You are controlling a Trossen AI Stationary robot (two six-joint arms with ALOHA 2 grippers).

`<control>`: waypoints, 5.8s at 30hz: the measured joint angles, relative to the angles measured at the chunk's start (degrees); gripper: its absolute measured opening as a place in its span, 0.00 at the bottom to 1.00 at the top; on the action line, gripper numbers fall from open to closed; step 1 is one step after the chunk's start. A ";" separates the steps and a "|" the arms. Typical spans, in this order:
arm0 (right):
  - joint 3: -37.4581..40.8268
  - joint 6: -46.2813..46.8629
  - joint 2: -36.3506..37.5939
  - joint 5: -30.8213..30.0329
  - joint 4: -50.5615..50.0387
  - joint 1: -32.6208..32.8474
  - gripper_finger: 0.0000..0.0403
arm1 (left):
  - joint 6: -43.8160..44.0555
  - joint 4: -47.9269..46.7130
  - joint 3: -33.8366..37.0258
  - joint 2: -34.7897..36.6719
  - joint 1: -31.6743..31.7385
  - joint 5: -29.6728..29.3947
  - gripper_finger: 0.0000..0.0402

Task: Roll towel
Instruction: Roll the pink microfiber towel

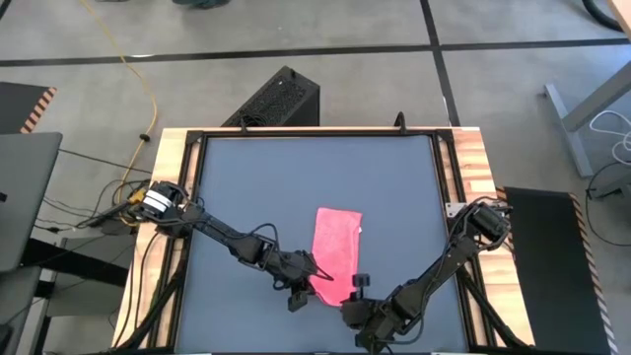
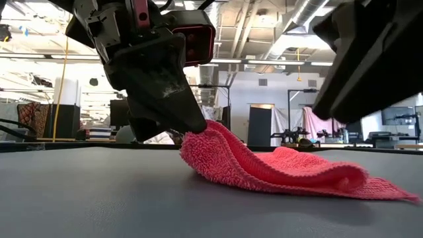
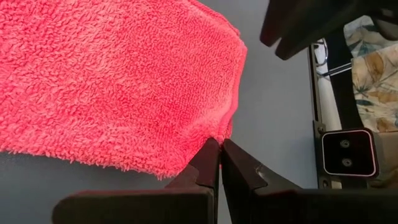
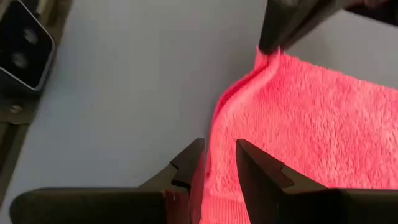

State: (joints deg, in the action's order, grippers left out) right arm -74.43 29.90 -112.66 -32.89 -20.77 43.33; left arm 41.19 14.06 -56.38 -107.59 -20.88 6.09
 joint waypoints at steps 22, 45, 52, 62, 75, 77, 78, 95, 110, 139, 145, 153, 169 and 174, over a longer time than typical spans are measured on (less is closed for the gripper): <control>0.69 11.33 -4.81 1.30 -0.05 -0.74 0.29 | -0.17 1.40 0.02 0.00 -0.24 0.11 0.00; 0.56 14.74 -4.72 1.01 -6.78 -0.63 0.29 | 0.63 2.16 0.02 0.00 -0.24 1.25 0.00; 0.56 17.93 -4.63 1.30 -8.26 -1.78 0.17 | 1.33 2.16 0.02 0.00 -0.24 1.28 0.00; 0.56 20.55 -4.51 4.62 -8.90 -1.86 0.06 | 1.30 2.12 0.02 0.00 -0.24 1.31 0.00; 0.80 27.12 -0.45 20.98 -9.99 -3.85 0.04 | 3.08 0.69 0.02 0.00 -0.50 2.93 0.00; 0.84 27.99 0.04 22.50 -10.32 -4.33 0.04 | 3.13 0.97 0.02 0.00 -0.51 2.97 0.00; 0.84 28.62 0.20 23.21 -10.68 -4.59 0.04 | 3.51 1.07 0.02 0.00 -0.50 2.94 0.00; 0.78 28.02 0.39 40.68 -10.12 -8.35 0.04 | 3.91 3.54 0.02 0.00 -0.50 3.28 0.00; 0.78 24.45 0.39 45.16 -6.77 -11.30 0.04 | 2.48 3.47 0.02 0.00 -0.85 3.54 0.00; 30.24 41.60 17.02 42.69 35.21 -13.20 0.04 | 1.99 5.96 1.42 0.02 0.36 3.69 0.00; 30.26 42.27 13.93 46.86 38.11 -12.57 0.04 | 2.01 6.24 1.42 0.02 1.42 4.20 0.00; 30.31 43.34 8.54 52.77 49.23 -12.59 0.04 | 1.08 6.62 1.42 0.02 1.53 3.59 0.00; 32.09 46.16 4.09 55.04 55.10 -13.40 0.04 | -1.00 9.09 1.42 0.43 1.50 3.07 0.00; 36.11 49.09 3.98 52.91 61.57 -13.97 0.04 | -6.78 9.64 1.40 2.99 1.51 3.33 0.00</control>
State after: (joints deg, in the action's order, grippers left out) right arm -38.32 78.99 -108.68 20.02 40.80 29.36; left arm 34.41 23.70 -54.98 -104.60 -19.38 9.42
